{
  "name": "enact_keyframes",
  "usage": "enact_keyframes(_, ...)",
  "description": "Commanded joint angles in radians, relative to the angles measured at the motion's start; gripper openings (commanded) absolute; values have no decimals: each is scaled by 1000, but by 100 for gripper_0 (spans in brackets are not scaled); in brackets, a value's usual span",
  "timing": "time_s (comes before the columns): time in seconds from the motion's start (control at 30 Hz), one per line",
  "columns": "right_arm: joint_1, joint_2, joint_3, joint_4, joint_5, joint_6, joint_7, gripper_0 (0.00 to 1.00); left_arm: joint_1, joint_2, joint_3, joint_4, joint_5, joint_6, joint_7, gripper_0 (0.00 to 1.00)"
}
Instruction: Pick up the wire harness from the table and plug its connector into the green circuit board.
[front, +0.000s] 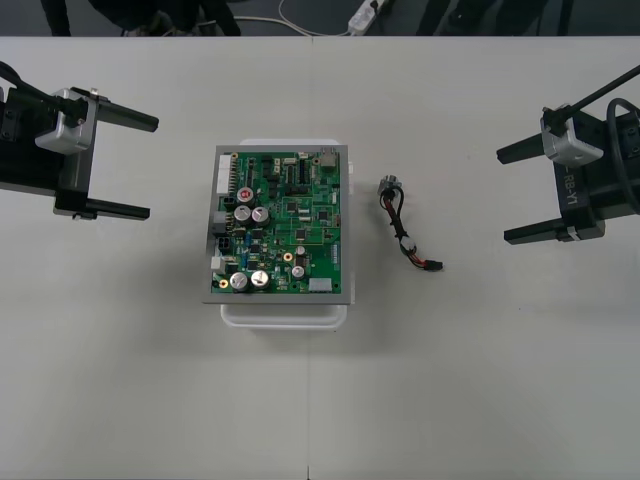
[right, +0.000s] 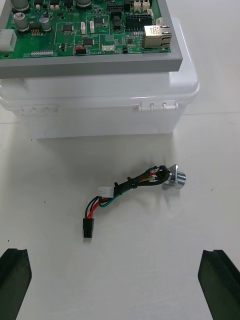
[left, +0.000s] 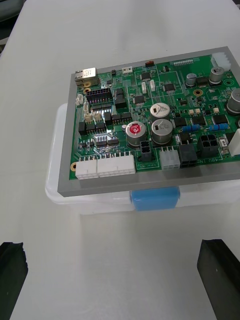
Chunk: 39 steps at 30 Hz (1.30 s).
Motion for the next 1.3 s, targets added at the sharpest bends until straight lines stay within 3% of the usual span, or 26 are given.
enact_keyframes(0.03, 6, -27, -9, -16, -12, -4, -31, 98, -39, 43, -16, -30, 16, -29, 65, 100)
enact_keyframes(0.93, 6, -27, -9, -16, -12, -4, -31, 98, -39, 43, -16, -30, 16, -29, 65, 100)
enact_keyframes(0.97, 6, -27, -9, -16, -12, -4, -31, 98, 4, 22, -38, -21, 16, -29, 68, 100)
enact_keyframes(1.3, 6, -27, -9, -16, -12, -4, -31, 98, 11, 23, -38, -21, 24, -29, 77, 100)
